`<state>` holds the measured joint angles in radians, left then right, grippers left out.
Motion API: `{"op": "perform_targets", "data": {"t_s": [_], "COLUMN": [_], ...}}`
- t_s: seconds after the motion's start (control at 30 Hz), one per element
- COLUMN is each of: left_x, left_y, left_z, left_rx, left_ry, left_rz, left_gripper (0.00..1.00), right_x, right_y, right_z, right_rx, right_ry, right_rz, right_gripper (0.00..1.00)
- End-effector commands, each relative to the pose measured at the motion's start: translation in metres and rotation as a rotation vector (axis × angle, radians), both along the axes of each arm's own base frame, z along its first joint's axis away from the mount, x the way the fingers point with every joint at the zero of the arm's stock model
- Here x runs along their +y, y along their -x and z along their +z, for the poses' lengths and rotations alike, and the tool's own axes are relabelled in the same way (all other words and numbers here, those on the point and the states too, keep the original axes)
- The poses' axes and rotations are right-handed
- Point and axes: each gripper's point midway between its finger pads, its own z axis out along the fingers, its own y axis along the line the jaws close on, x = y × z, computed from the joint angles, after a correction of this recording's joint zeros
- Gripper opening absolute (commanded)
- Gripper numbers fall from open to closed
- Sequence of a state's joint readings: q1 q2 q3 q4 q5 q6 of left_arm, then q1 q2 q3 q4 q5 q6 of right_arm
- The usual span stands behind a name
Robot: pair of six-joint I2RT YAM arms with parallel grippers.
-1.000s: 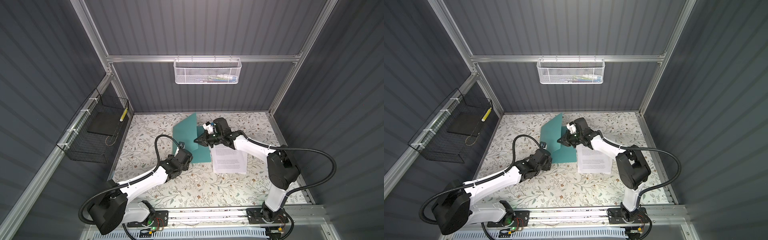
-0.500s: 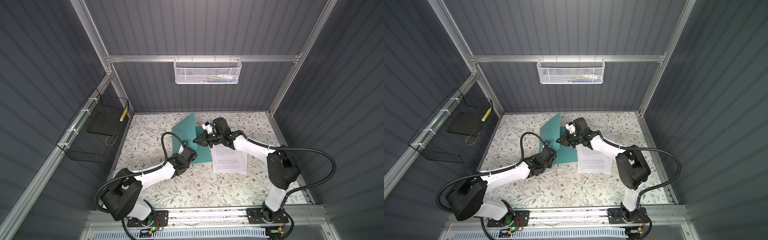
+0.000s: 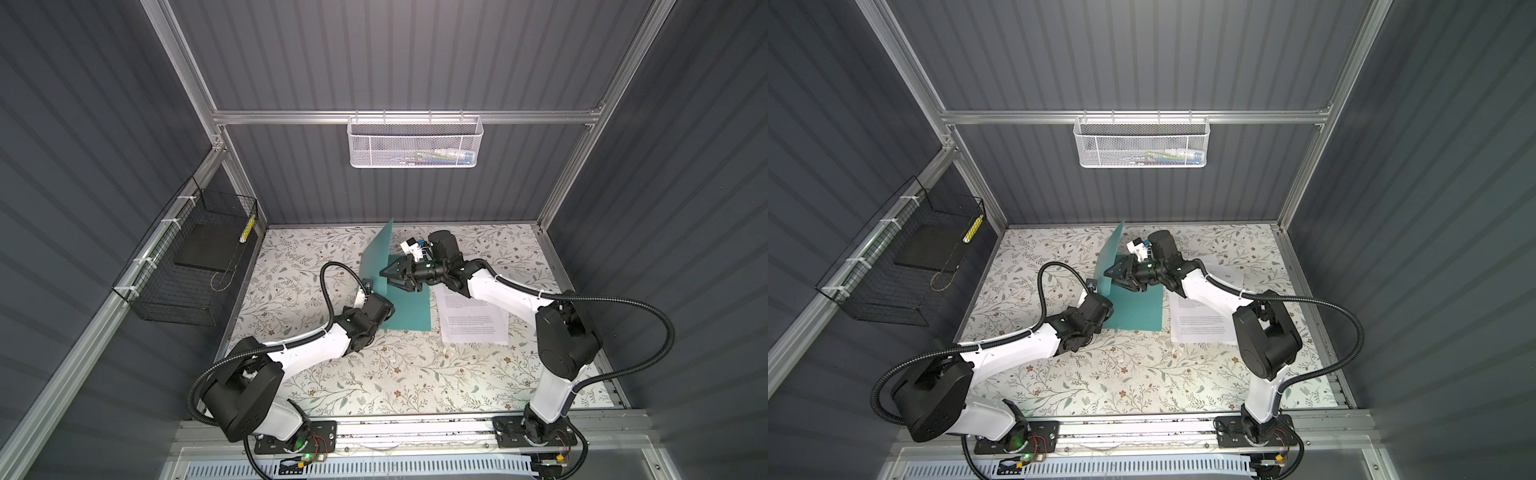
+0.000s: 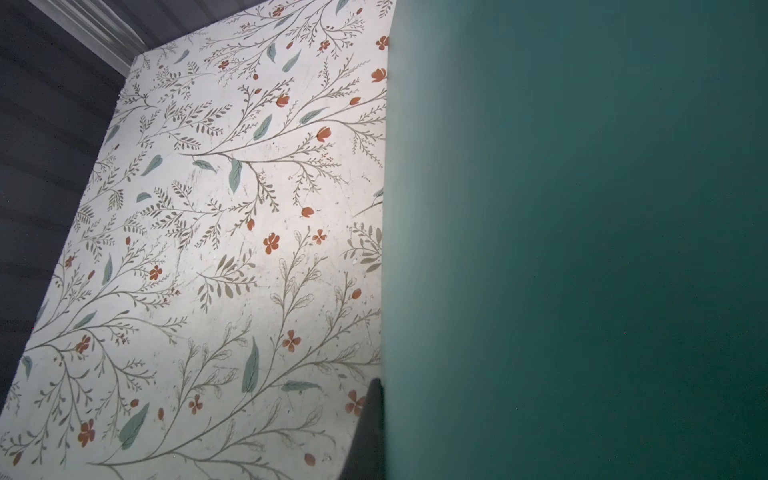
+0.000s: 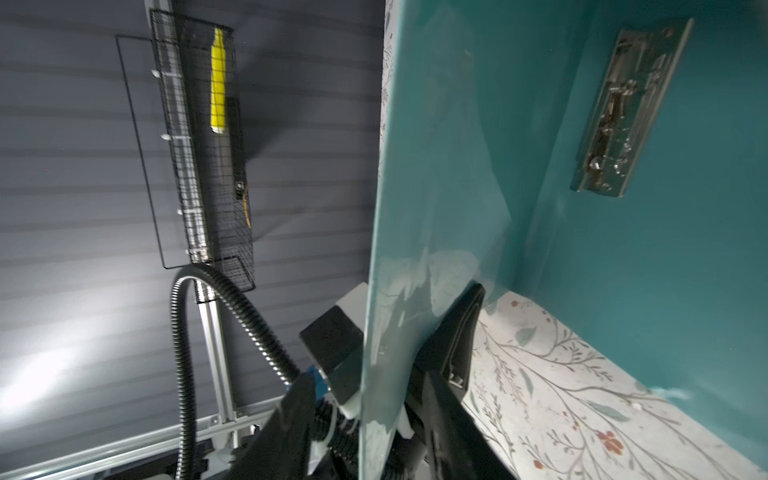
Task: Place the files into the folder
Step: 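Swing the teal cover open away from the papers with the left gripper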
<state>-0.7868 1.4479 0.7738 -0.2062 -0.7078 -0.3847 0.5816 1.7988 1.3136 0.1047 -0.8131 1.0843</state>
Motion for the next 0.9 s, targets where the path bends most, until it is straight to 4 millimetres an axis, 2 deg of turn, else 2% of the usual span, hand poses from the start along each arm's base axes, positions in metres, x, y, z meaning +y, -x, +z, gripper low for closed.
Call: {"op": "perform_targets", "data": {"t_s": [0.0, 0.13, 0.2, 0.3, 0.47, 0.67, 0.7, 0.73, 0.87], "left_x": [0.008, 0.007, 0.005, 0.005, 0.016, 0.045, 0.051, 0.057, 0.071], "left_y": [0.006, 0.012, 0.015, 0.022, 0.035, 0.050, 0.052, 0.054, 0.055], "left_z": [0.006, 0.008, 0.009, 0.006, -0.002, -0.001, -0.002, -0.005, -0.020], "left_rx": [-0.015, -0.017, -0.023, -0.019, -0.027, -0.085, -0.087, -0.087, -0.059], "left_ry": [0.050, 0.146, 0.237, 0.356, 0.526, 0.648, 0.653, 0.657, 0.717], "left_rz": [0.055, 0.088, 0.110, 0.175, 0.305, 0.422, 0.443, 0.463, 0.505], "left_gripper": [0.00, 0.00, 0.00, 0.00, 0.00, 0.00, 0.03, 0.11, 0.18], "right_x": [-0.020, -0.053, -0.069, -0.082, -0.088, -0.091, -0.090, -0.088, -0.081], "right_y": [-0.006, -0.016, -0.020, -0.021, -0.017, -0.015, -0.014, -0.012, -0.005], "right_z": [0.031, 0.025, 0.011, -0.015, -0.064, -0.122, -0.129, -0.138, -0.161], "right_rx": [-0.082, -0.119, -0.114, -0.094, -0.045, -0.050, -0.039, -0.025, 0.011], "right_ry": [-0.063, -0.009, 0.053, 0.129, 0.224, 0.417, 0.424, 0.425, 0.447], "right_rz": [-0.018, -0.102, -0.144, -0.174, -0.172, -0.135, -0.125, -0.115, -0.084], "right_gripper": [0.52, 0.60, 0.62, 0.63, 0.61, 0.59, 0.59, 0.58, 0.56]}}
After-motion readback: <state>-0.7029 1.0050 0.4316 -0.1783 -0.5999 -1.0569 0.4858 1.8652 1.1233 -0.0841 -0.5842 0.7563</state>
